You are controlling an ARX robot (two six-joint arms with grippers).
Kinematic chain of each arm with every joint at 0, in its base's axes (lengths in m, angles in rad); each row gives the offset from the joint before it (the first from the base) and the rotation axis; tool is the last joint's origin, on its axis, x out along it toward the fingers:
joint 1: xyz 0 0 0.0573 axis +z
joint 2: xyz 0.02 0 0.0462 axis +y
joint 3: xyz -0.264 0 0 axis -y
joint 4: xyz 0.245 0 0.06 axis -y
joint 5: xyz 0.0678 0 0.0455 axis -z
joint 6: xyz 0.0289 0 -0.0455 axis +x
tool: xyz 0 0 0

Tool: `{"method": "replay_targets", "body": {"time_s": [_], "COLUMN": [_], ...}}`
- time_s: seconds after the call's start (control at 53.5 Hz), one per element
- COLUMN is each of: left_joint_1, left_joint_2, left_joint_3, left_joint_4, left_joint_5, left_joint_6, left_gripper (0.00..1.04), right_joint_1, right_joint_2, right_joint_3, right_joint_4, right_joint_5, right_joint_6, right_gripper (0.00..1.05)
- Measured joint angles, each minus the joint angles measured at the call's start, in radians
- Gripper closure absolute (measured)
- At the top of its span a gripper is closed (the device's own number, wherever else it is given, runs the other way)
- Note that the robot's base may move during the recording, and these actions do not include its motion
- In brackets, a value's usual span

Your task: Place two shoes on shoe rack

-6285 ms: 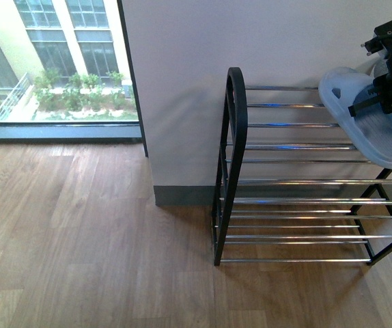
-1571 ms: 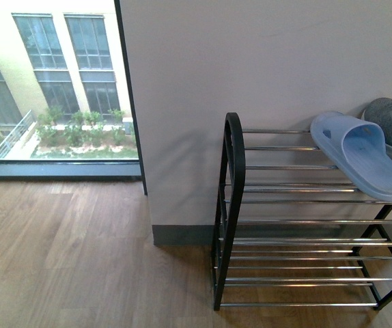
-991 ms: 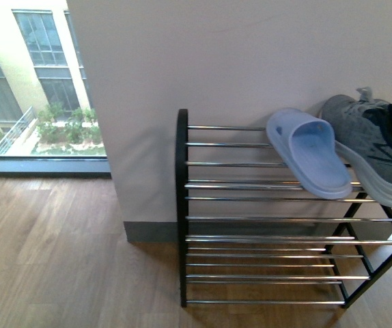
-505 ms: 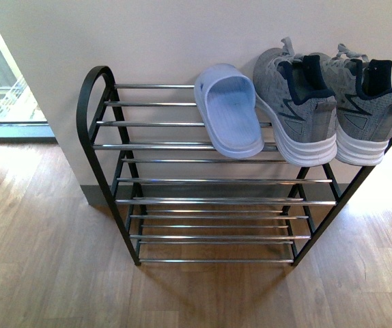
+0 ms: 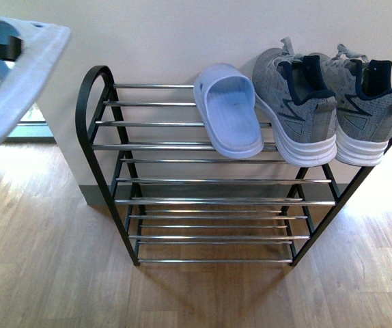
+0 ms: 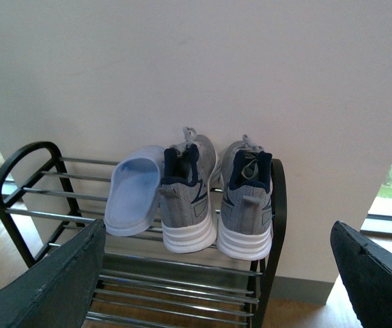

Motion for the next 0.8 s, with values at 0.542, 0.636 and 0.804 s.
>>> {"method": "replay_targets", "body": {"time_s": [0.542, 0.636, 0.804], "left_joint_1": [-0.121, -0.125, -0.126], "left_joint_2": [0.364, 0.43, 0.536], "left_joint_3": [0.405, 0.458, 0.539], "left_joint_4": [-0.079, -0.077, -0.053], "left_joint_5": [-0.032, -0.052, -0.055], "left_joint_6": [0.199, 0.221, 0.267], "left_gripper": [1.03, 1.03, 1.03], "right_joint_1": [0.0, 0.0, 0.0], "right_joint_2": [0.0, 0.0, 0.0], "right_joint_3": [0.0, 0.0, 0.0], "right_joint_4": [0.0, 0.0, 0.0], "right_joint_5": [0.0, 0.0, 0.0], "right_joint_6": [0.0, 0.0, 0.0], "right_gripper": [0.09, 0.09, 0.09]}}
